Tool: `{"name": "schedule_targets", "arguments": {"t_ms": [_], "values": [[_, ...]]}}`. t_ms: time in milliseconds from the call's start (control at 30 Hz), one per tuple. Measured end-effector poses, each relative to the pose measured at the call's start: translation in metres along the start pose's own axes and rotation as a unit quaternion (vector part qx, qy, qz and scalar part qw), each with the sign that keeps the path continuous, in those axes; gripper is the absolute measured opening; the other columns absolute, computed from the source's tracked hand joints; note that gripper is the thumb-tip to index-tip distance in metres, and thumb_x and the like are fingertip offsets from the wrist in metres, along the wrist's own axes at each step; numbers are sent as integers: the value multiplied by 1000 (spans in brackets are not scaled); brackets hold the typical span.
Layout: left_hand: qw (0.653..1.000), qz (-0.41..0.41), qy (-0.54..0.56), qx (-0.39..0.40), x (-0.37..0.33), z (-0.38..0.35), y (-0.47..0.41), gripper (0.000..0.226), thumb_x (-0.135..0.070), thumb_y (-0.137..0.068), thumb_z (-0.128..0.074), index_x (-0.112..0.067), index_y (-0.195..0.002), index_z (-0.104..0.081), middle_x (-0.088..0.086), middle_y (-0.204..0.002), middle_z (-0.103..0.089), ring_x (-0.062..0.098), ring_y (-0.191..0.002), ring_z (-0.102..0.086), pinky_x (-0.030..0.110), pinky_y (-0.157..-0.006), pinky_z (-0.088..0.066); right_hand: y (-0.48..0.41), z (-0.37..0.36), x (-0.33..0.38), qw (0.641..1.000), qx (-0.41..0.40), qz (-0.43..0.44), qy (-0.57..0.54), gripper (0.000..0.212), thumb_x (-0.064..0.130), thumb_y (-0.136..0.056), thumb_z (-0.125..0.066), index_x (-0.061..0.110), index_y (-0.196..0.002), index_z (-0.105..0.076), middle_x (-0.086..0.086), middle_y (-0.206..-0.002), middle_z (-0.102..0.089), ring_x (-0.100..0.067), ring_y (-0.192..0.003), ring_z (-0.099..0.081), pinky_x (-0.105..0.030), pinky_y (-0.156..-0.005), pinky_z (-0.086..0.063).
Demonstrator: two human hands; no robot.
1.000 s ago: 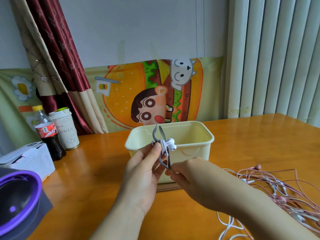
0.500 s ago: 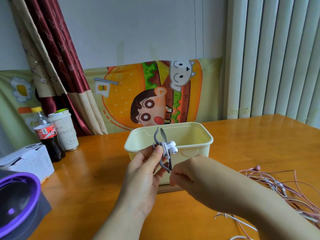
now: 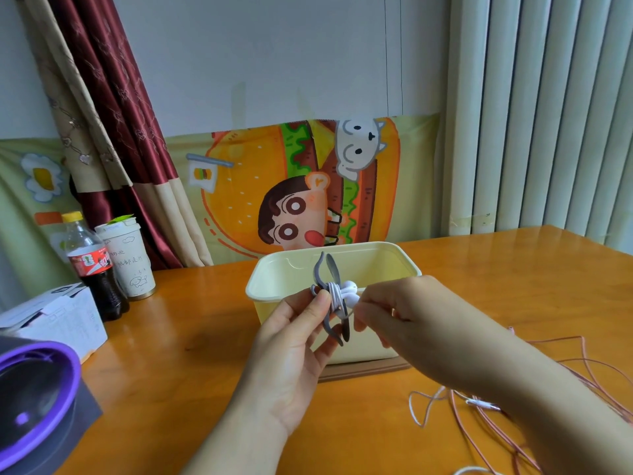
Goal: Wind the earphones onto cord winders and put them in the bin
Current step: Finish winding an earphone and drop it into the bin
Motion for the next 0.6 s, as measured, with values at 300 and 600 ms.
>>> {"name": "schedule_targets", "arguments": {"t_ms": [300,600], "values": [[1000,-3,2,7,1,3,-2,34,-19,-75,-64,-12,-107,-69,2,-93,-75,8,-76,-67,29,-72,-49,3,8,3,998,-43,24,-27,31,30,-97,-45,19,-80,-69,-2,-65,-61,-14,-67,-55,-29,-57,-41],[969,-66,-226,81,-1,0,0,47,-42,-65,-78,-14,-102,-69,11,-106,-73,27,-99,-70,42,-88,-53,-2,25,-10,985,-153,56,-50,26,34,-90,-52,21,-74,-67,10,-56,-56,-4,-63,-53,-17,-54,-39]]}}
Point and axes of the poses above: each hand's wrist, its own y-axis away from the middle knuckle, its own z-axis out of the back of the hand, x = y × z, the point moved 5 cm from there along -y, towards the middle knuckle
